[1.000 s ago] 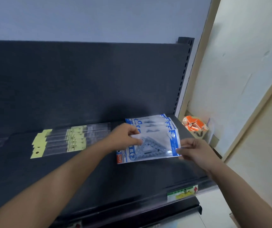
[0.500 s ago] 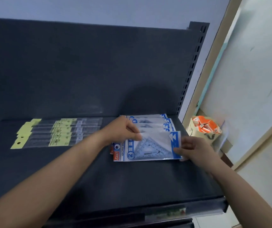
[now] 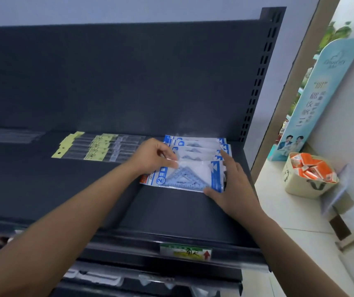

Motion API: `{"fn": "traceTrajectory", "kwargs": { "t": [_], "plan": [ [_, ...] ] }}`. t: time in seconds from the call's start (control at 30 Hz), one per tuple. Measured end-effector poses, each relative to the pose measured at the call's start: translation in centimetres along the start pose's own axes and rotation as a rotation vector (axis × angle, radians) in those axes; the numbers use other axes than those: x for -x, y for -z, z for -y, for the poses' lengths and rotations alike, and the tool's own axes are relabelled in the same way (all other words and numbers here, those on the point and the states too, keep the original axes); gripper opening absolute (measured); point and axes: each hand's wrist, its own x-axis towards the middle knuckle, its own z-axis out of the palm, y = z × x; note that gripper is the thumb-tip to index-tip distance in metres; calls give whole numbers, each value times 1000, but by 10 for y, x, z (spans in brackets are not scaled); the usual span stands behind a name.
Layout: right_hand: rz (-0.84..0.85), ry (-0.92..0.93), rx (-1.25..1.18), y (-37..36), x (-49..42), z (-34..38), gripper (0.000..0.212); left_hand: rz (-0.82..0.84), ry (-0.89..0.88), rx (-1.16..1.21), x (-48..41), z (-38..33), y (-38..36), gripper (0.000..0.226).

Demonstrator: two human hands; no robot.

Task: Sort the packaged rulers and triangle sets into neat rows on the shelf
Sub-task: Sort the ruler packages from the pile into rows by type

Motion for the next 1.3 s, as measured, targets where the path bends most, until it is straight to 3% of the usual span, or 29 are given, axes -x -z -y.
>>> {"fn": "traceTrajectory", "kwargs": {
  "t": [0.07,0.23,0.37,0.53,0.7,1.03,1.3],
  "plan": [
    [29,75,90,-1,0,0,96,-18,-30,-43,0,4,-2,14],
    [209,106,288,-3,-5,-7,57,-70,-162,-238,0,10,-5,13],
    [203,98,299,-3,-6,-7,54,-51,-283,-450,7,13,-9,43],
    [199,111,360,2,-9,-4,50,155,-119,-506,21,19,-24,63],
    [119,191,455,0,-15,22,64,37,-170,-614,31,10,-8,70],
    [107,276,520,-53,-35,164,59,-218,-48,-891,99,50,140,103],
    [104,409,387,-183,-32,325,60,-402,121,-929,198,136,291,101]
  ]
}}
